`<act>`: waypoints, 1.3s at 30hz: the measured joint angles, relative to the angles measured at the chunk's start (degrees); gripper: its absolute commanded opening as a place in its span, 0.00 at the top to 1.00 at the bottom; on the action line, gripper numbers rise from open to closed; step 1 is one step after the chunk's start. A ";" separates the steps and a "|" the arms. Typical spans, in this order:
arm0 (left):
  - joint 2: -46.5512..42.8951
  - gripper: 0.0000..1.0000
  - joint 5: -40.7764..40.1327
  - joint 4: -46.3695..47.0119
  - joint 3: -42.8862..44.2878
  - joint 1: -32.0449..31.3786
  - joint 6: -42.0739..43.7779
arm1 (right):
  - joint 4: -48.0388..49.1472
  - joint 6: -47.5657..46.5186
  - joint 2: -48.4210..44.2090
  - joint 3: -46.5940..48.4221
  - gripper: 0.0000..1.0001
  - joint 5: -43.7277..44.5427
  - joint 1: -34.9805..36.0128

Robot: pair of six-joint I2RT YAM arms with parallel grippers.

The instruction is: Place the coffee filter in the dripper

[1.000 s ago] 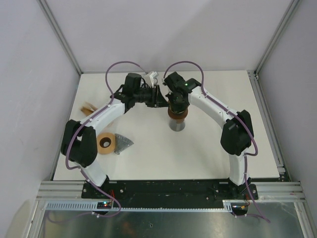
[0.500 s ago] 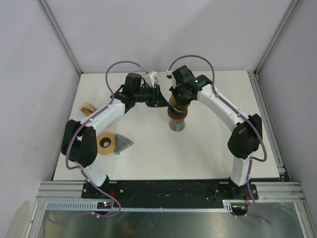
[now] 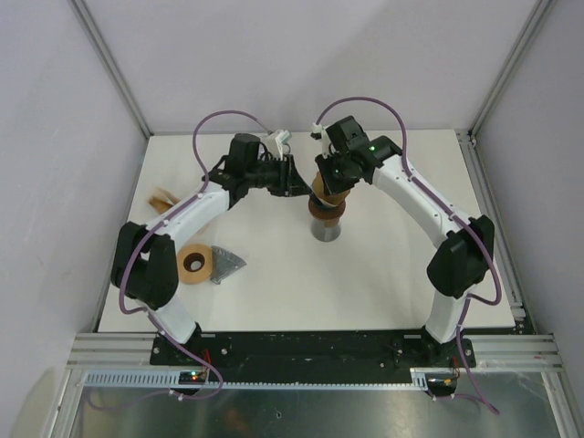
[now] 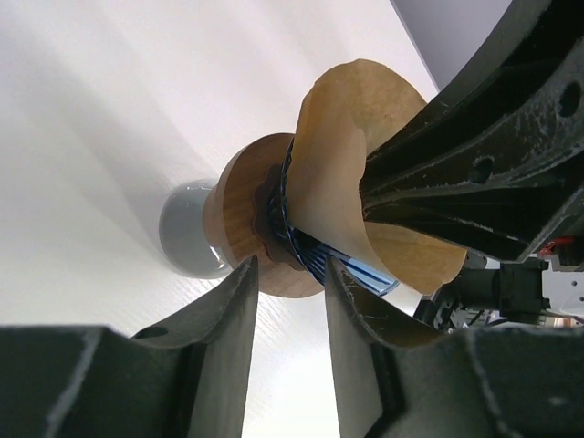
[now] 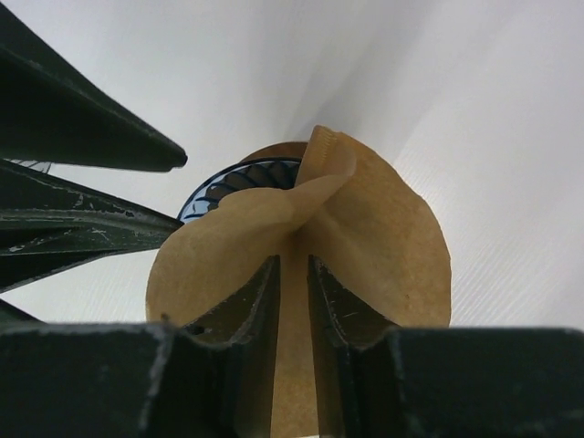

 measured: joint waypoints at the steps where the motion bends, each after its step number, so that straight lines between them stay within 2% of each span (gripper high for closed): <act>1: -0.17 0.56 -0.15 0.00 0.00 0.02 0.20 | 0.00 0.02 -0.13 0.00 0.71 -0.22 0.02; 8: -2.34 0.48 -2.01 -0.13 0.70 0.02 1.70 | 0.22 0.11 -4.74 0.00 0.53 -0.17 -0.02; 11: -2.62 0.42 -2.51 0.00 2.40 0.02 2.19 | 1.03 0.17 -8.04 0.00 0.44 0.59 -0.24; 15: -2.62 0.36 -2.91 0.00 4.31 -0.31 2.56 | 3.63 1.49 -11.65 -1.68 0.38 2.49 -2.10; 21: -1.57 0.35 -2.95 0.22 5.97 -1.40 2.71 | 8.28 3.37 -13.40 -8.96 0.37 2.03 -6.56; 26: 1.11 0.35 -3.02 0.13 6.01 -1.60 3.19 | 10.80 4.17 -13.27 -14.12 0.37 0.17 -6.97; 39: 3.23 0.38 -5.90 -0.90 5.20 -1.75 6.71 | 17.11 5.11 -11.26 -18.05 0.38 -4.15 -6.97</act>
